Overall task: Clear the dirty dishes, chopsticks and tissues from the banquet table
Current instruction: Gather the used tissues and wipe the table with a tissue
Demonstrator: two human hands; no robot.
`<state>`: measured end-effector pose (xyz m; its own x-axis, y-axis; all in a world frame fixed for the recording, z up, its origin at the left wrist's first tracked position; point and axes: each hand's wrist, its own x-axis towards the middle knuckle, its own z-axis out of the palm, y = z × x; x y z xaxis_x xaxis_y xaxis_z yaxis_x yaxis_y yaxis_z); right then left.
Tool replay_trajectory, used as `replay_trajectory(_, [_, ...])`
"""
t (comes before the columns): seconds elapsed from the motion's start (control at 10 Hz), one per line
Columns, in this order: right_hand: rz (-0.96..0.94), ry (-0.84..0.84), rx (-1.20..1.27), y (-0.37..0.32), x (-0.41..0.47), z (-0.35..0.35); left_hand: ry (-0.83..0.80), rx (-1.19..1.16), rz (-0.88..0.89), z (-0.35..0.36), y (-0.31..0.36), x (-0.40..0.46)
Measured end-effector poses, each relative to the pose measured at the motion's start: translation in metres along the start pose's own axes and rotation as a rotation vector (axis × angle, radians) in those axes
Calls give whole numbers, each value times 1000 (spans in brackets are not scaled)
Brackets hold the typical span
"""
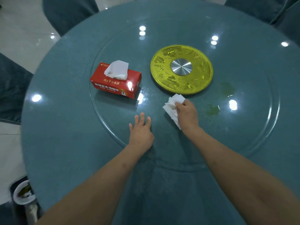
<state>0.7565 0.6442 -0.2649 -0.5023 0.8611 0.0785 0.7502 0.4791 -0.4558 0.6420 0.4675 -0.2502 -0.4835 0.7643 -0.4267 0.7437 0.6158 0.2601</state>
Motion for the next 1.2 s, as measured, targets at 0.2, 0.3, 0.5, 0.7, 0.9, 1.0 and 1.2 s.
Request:
replay_trajectory(0.2, [-227, -168, 66, -21, -49, 20, -20, -7, 10, -6, -8, 2])
replay_trajectory(0.3, [-395, -130, -14, -14, -78, 19, -43, 8, 13, -13, -14, 3])
replay_trajectory(0.5, [-478, -177, -21, 14, -103, -5, -59, 85, -4, -24, -15, 5])
replay_trajectory(0.7, [-244, -144, -74, 25, -27, -19, 147, 59, 40, -20, 1, 0])
replay_trajectory(0.9, [-163, -103, -10, 10, -17, -2, -7, 34, 8, -3, 14, -7])
replay_trajectory(1.0, [-225, -139, 76, -8, -48, 0, -41, 51, 22, -7, 7, -5])
replay_trajectory(1.2, [-421, -232, 118, -8, -121, 7, -66, 66, 1, -18, -6, 0])
